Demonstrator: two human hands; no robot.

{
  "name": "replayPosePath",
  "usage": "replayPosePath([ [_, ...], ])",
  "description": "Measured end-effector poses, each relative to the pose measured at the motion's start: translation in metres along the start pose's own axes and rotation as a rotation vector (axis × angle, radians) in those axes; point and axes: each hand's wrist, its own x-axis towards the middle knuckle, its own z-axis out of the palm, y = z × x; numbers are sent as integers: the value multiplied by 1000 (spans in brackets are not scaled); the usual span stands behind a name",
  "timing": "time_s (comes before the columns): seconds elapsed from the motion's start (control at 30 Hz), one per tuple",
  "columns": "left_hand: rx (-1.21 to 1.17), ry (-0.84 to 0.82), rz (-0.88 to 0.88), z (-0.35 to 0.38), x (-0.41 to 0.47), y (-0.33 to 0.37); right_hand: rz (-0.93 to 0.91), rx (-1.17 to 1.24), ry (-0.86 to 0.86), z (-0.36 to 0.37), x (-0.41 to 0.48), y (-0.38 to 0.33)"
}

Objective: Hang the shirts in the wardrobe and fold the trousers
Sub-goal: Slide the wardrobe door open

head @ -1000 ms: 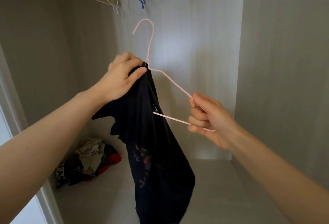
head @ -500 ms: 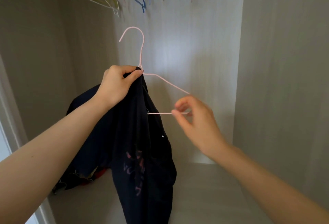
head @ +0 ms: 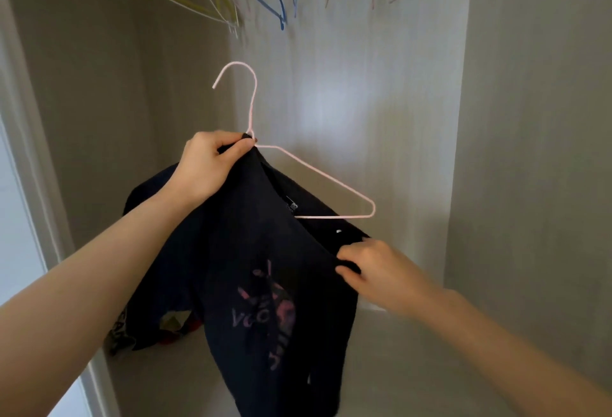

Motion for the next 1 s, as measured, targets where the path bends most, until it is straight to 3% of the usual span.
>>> replayPosePath([
  [0.27,106,-44,47,-14,-9,-14,8,-90,152,-33,12,28],
  [0.43,177,-71,147,-9,-9,-1,43,158,265,-54,31,17],
  [0.77,53,-63,181,18,-9,37,178,501,360,-81,63,-21],
  [0.9,120,-136,224,6,-7,28,246,674,562,-95,69,-15],
  [1.0,163,-164,168,-12,-4,5,237,600,656,-112,65,-4],
])
